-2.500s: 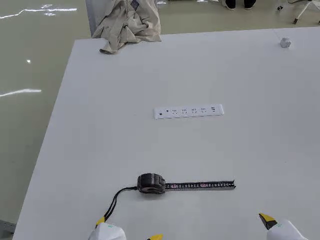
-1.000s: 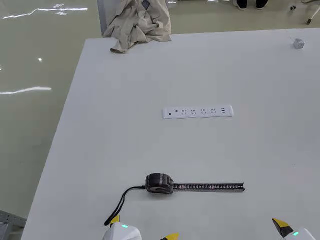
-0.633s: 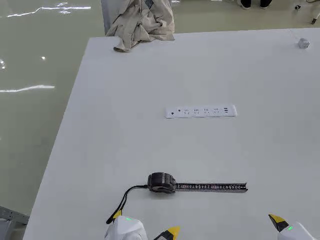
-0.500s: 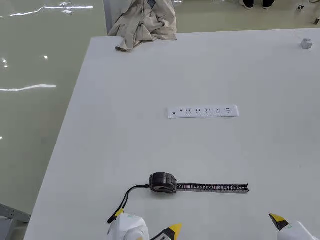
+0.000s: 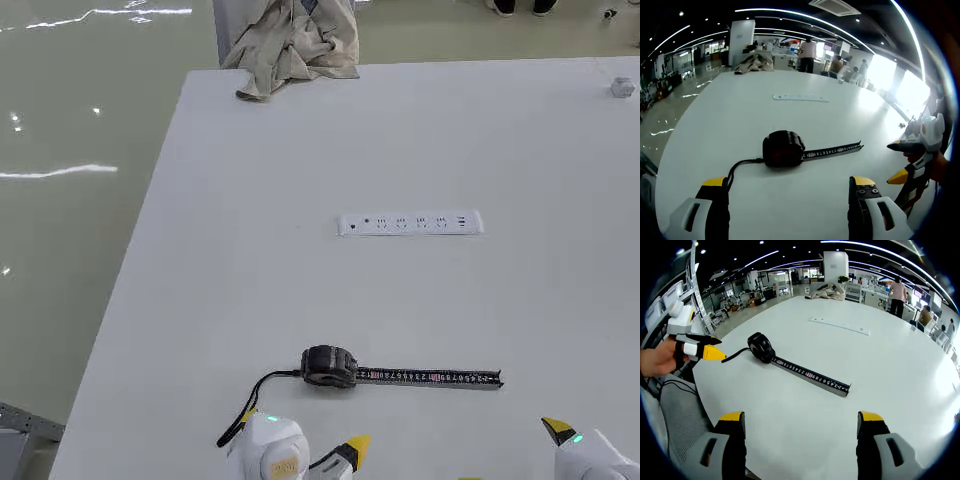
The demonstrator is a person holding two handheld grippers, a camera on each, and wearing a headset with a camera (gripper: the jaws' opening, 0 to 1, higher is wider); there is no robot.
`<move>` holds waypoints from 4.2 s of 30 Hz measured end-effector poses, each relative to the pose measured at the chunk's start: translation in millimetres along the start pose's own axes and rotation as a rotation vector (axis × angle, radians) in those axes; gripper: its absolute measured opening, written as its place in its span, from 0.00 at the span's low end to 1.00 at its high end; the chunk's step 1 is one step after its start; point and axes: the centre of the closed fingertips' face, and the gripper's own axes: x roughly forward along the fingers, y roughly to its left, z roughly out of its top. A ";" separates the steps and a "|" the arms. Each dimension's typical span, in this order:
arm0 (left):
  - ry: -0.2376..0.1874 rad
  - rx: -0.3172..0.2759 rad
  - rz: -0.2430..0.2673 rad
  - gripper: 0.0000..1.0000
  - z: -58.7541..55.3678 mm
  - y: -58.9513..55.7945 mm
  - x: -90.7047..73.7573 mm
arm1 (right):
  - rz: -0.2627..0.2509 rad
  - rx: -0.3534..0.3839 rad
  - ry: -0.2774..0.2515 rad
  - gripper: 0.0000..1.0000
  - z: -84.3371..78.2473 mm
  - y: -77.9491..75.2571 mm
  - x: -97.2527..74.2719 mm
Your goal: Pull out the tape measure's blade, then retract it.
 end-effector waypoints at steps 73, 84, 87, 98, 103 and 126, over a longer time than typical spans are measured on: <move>0.036 -0.061 0.092 0.81 17.1 4.5 99.7 | 0.238 -0.504 0.252 0.65 -6.4 -88.1 82.5; 0.030 -0.095 0.100 0.79 20.9 6.5 109.2 | 0.297 -0.584 0.295 0.56 -5.8 -93.8 90.0; 0.033 -0.096 0.098 0.77 20.0 6.2 111.8 | 0.310 -0.595 0.304 0.54 -5.2 -94.4 91.6; 0.037 -0.114 0.100 0.75 20.1 8.9 117.3 | 0.355 -0.662 0.331 0.45 -4.3 -97.2 96.9; 0.041 -0.117 0.100 0.73 18.8 9.3 117.7 | 0.372 -0.694 0.339 0.42 -3.6 -96.8 99.9; 0.039 -0.146 0.105 0.66 16.3 13.3 122.4 | 0.425 -0.776 0.341 0.23 -5.3 -90.0 103.3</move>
